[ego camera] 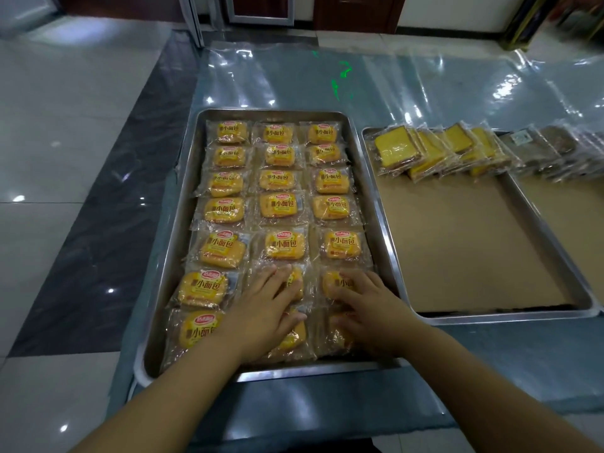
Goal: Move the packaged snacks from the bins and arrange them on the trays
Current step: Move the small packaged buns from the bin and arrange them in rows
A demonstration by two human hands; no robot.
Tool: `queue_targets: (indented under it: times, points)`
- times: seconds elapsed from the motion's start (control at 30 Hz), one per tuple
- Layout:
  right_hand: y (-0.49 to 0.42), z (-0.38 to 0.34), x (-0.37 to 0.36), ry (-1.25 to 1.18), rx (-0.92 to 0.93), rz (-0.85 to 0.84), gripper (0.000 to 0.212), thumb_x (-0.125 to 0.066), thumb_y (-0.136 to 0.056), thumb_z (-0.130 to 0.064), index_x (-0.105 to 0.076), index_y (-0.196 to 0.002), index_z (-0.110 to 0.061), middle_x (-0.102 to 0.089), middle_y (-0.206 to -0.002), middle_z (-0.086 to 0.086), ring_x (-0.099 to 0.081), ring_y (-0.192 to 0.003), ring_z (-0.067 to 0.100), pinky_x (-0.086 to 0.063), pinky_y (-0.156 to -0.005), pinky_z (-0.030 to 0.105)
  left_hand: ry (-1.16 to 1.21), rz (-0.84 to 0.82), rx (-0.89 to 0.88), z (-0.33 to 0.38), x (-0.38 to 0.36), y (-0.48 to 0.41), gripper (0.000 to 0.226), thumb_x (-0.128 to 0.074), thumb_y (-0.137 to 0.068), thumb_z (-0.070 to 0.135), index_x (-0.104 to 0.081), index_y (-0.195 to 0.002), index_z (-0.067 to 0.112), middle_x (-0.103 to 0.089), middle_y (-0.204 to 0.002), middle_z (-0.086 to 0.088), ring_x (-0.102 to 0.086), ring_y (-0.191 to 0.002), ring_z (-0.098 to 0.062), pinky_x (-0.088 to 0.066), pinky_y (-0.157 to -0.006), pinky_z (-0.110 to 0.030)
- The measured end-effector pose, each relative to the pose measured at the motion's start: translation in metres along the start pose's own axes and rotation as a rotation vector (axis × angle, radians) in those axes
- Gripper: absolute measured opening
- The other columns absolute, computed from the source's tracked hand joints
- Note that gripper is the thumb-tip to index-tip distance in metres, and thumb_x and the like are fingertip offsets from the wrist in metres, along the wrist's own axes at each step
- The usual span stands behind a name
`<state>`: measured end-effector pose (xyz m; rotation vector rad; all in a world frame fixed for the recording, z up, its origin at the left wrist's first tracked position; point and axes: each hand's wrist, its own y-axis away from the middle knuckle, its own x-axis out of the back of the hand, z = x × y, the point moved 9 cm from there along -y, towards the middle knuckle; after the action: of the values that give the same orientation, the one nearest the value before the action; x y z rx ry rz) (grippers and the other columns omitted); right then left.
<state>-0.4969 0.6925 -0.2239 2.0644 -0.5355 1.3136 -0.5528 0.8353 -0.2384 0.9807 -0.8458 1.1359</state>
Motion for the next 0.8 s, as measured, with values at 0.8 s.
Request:
queue_targets:
  times: [0.8]
  points:
    - [-0.076, -0.062, 0.022, -0.120, 0.113, 0.167, 0.041, -0.058, -0.089, -0.033, -0.052, -0.129, -0.025, -0.045, -0.130, -0.003, -0.031, -0.119, 0.014, -0.022, -0.093, 0.021, 0.034, 0.044, 0.283, -0.086, 0.016, 0.057, 0.077, -0.036, -0.089, 0.059, -0.008, -0.149, 0.020, 0.005, -0.157, 0.002, 0.011, -0.143, -0.017, -0.010, -0.115, -0.038]
